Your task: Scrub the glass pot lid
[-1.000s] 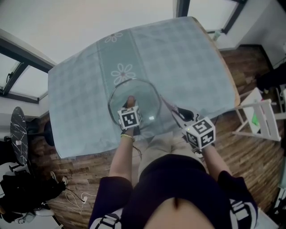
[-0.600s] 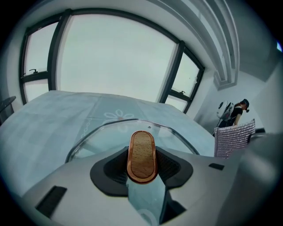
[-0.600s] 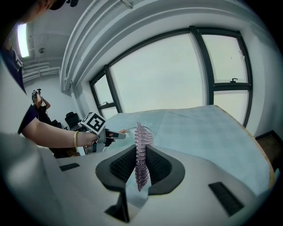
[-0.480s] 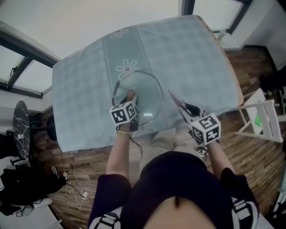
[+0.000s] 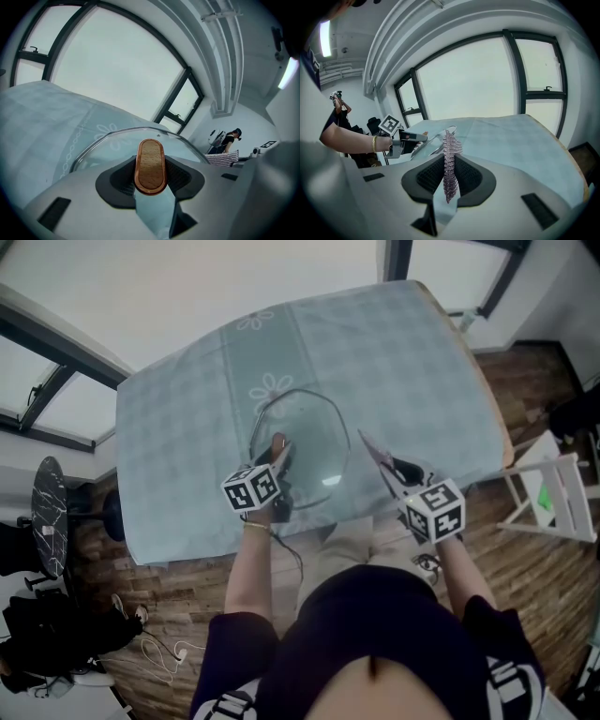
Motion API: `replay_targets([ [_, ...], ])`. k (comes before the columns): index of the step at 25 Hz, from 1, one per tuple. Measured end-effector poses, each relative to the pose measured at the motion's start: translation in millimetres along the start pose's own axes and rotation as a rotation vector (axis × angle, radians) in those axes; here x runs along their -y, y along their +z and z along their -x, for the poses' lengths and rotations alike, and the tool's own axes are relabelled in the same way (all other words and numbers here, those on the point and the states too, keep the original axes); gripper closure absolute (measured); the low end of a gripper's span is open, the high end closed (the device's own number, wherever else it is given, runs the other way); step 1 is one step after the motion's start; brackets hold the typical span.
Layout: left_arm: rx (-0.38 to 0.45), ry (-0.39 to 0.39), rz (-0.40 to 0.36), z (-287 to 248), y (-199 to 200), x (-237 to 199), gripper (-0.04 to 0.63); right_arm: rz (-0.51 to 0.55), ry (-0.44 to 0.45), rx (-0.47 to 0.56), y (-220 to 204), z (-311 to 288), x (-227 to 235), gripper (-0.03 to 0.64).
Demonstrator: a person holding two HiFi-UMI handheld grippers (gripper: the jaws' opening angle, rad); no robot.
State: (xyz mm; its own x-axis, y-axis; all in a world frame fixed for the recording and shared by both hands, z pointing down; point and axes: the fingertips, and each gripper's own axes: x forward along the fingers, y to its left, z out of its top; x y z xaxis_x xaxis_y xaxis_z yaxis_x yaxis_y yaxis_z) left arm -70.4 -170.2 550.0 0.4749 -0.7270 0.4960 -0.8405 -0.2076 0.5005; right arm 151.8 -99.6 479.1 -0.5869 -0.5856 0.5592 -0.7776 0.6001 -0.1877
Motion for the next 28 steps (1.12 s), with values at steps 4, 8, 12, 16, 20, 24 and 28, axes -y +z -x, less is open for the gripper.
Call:
replay_targets([
  [4,0.026,-0.082,0.011,0.2,4.8,12.2,0.43,-0.015,-0.019,0.004,0.3,2.1,10.5,0.551],
  [8,0.06,-0.166,0.049,2.3,11.8,19.7,0.43,-0.023,-0.031,0.005,-1.1,2.7,16.2,0.551],
  [12,0.106,-0.269,0.116,6.9,21.5,25.1,0.43,-0.023,-0.034,0.003,-1.0,1.4,18.0,0.551],
  [16,0.154,-0.374,0.191,15.8,30.4,25.8,0.43,-0.021,-0.029,0.001,2.2,-1.6,17.5,0.551],
  [20,0.207,-0.493,0.301,28.5,37.7,25.0,0.43,-0.021,-0.024,-0.002,6.9,-5.3,15.5,0.551],
  [24,0.243,-0.555,0.35,39.8,38.9,17.5,0.43,-0.027,-0.009,0.014,12.1,-11.6,10.3,0.551],
  [28,0.251,-0.594,0.363,48.2,38.7,15.2,0.43,-0.029,0.014,0.028,19.9,-17.2,2.7,0.551],
])
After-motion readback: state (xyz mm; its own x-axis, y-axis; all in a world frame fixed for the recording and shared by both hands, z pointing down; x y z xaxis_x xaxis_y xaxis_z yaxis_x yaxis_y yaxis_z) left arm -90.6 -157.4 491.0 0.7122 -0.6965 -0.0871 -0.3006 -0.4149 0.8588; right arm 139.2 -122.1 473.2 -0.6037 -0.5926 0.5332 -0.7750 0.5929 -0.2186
